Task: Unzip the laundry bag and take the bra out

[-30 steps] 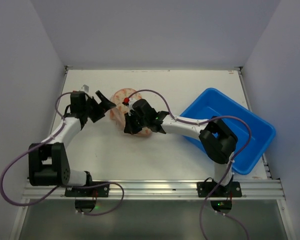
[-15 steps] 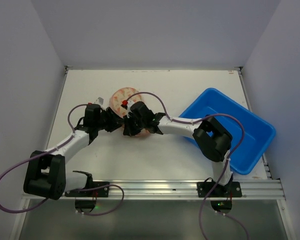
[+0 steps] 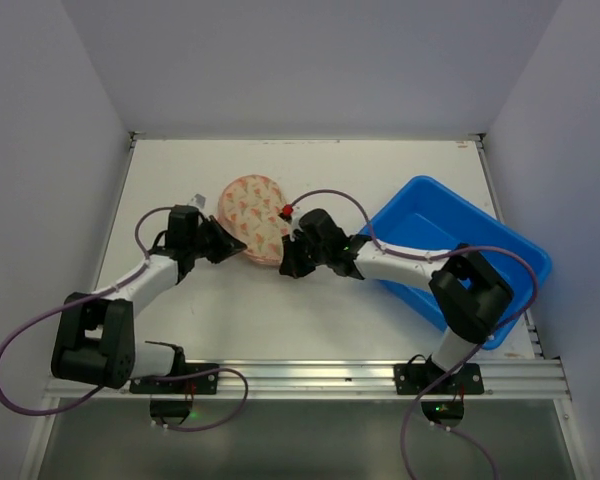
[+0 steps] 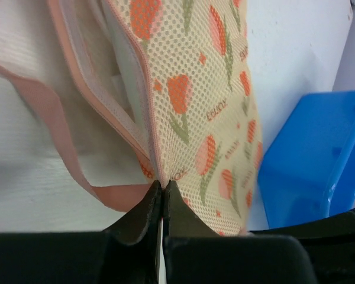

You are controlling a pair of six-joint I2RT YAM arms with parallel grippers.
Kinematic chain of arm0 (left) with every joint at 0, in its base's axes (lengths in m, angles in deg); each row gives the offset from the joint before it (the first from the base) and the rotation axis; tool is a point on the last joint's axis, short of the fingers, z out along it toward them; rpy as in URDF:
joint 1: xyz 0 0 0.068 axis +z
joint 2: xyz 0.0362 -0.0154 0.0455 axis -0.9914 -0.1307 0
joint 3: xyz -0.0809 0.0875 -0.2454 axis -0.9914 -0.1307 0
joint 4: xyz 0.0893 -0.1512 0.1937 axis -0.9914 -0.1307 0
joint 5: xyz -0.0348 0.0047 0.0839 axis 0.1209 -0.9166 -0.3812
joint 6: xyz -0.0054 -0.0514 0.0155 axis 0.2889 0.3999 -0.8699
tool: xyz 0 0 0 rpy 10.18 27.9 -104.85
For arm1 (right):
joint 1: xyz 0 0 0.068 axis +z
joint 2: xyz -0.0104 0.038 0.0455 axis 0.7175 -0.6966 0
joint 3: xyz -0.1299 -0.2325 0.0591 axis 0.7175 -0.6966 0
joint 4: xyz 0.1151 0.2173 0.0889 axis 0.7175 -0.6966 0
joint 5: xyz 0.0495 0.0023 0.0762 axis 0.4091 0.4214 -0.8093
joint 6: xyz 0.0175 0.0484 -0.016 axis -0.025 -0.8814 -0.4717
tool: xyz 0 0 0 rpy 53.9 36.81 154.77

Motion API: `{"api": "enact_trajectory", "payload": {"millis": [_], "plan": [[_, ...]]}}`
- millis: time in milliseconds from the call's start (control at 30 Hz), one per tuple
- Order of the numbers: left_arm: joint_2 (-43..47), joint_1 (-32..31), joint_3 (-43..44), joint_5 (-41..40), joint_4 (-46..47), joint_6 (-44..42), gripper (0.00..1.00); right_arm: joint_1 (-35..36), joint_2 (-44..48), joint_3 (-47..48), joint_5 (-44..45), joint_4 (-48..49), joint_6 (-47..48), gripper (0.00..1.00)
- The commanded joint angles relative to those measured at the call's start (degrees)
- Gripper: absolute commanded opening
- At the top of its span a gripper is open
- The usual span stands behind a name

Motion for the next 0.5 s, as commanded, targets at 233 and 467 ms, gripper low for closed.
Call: {"api": "enact_trajectory", "payload": {"millis": [233, 467], "plan": [[-11.4, 8.1, 14.7, 4.0, -4.9, -12.1, 0.0, -9.2, 9.2, -6.1, -8.6, -2.7, 2.4, 0.0], [-14.9, 8.2, 19.7, 6.2, -4.2, -11.6, 0.3, -0.8, -1.5, 5.5, -10.8, -0.5, 0.5, 0.0]]}}
